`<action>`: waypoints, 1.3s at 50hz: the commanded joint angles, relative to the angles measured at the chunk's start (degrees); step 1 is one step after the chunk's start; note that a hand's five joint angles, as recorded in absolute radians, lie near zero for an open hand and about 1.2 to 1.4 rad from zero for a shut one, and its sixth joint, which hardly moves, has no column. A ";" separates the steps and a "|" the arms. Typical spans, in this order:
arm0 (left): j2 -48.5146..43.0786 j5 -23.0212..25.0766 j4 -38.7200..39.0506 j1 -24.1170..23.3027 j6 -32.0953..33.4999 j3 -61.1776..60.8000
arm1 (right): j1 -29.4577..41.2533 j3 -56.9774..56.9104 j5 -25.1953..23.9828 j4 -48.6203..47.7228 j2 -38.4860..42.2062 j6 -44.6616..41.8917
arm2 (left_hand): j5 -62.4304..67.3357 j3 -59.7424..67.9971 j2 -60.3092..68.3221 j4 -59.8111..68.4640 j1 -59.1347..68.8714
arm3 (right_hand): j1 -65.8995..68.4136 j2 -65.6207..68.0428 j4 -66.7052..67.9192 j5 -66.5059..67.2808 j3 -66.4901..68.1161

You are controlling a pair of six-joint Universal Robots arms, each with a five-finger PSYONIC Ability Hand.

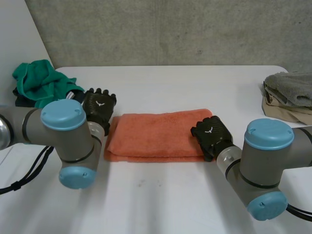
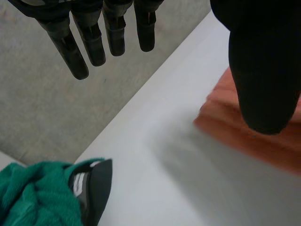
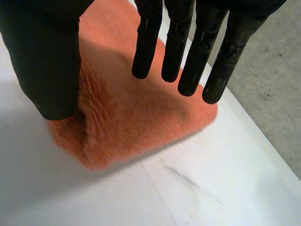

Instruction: Fold the laundry.

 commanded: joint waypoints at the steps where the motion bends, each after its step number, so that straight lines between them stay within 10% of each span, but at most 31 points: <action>1: 5.00 0.64 0.08 -1.62 -0.94 -4.09 | -2.87 0.29 1.56 0.66 0.44 -3.43 | -0.27 -0.74 -0.73 -0.78 -0.65 | 35.24 33.05 32.79 34.37 32.58; 21: 16.78 1.34 0.25 -0.83 -2.70 -12.97 | -10.53 4.34 0.33 -0.21 -9.67 -27.16 | -2.79 -3.27 -3.26 -3.31 -3.18 | 45.08 42.88 42.62 44.20 42.41; 33: 20.12 0.90 -0.01 -0.30 -5.69 -14.56 | 12.31 -0.14 -24.17 -10.15 -0.64 -29.71 | -2.79 -3.27 -3.26 -3.31 -3.18 | 45.08 42.88 42.62 44.20 42.41; 36: 20.74 0.90 -0.45 -0.48 -6.92 -14.73 | 13.82 -0.41 -23.85 -8.92 1.31 -29.89 | -2.79 -3.27 -3.26 -3.31 -3.18 | 45.08 42.88 42.62 44.20 42.41; 41: 20.74 1.08 -0.27 -1.18 -8.76 -14.56 | 13.82 0.56 -21.83 -6.02 0.01 -23.77 | -2.96 -3.43 -3.42 -3.47 -3.35 | -24.92 -27.12 -27.38 -25.80 -27.59; 54: 15.65 0.46 -0.36 -9.34 -15.35 -3.93 | 0.12 -0.05 -19.19 1.26 -17.58 35.13 | -2.46 -2.93 -2.92 -2.97 -2.84 | -24.92 -27.12 -27.38 -25.80 -27.59; 65: 3.88 0.29 -8.51 -13.92 -23.27 3.54 | -3.14 -17.89 -11.11 23.15 -1.59 22.95 | -1.62 -2.09 -2.08 -2.13 -2.00 | -24.92 -27.12 -27.38 -25.80 -27.59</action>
